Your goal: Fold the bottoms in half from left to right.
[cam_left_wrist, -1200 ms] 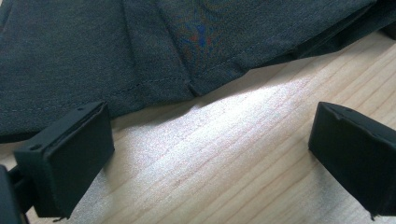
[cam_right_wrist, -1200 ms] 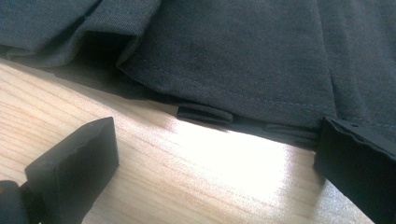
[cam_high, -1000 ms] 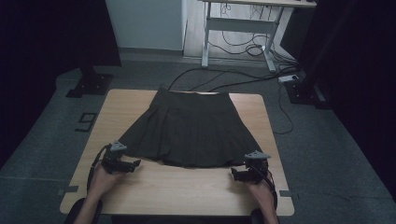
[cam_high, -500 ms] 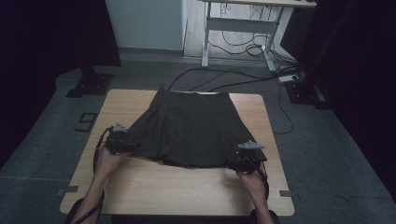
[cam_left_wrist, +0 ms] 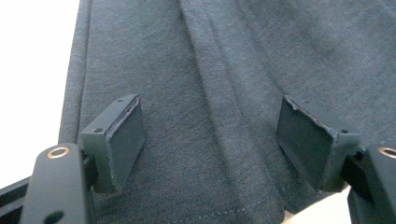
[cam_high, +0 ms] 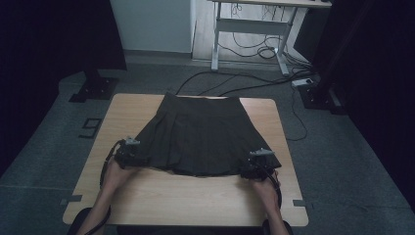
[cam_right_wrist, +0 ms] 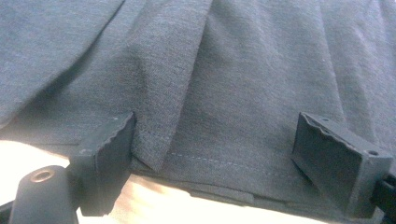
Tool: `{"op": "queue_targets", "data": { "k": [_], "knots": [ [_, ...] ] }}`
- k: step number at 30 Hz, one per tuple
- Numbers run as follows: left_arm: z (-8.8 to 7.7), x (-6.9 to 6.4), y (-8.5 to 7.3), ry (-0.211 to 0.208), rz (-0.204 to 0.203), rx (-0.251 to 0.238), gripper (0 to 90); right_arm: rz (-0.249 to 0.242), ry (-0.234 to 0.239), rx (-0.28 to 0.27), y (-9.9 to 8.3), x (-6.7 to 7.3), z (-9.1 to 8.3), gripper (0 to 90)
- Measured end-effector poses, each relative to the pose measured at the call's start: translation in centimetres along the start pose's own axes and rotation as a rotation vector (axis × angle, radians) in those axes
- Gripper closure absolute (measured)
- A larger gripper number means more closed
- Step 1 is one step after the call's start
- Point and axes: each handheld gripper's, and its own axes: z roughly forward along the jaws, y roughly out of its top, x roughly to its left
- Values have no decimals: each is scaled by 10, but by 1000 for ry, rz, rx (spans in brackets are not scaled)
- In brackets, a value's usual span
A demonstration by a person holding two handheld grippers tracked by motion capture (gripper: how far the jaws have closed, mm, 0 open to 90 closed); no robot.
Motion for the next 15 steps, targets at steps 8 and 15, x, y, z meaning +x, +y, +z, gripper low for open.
{"op": "queue_targets", "data": {
  "k": [8,15],
  "knots": [
    [-8,-43,-8,-34,42,20,228,19,-24,-2,1,-30,1,139],
    [-12,-82,-14,-79,86,23,220,30,-96,10,1,-58,-2,146]
  ]
}}
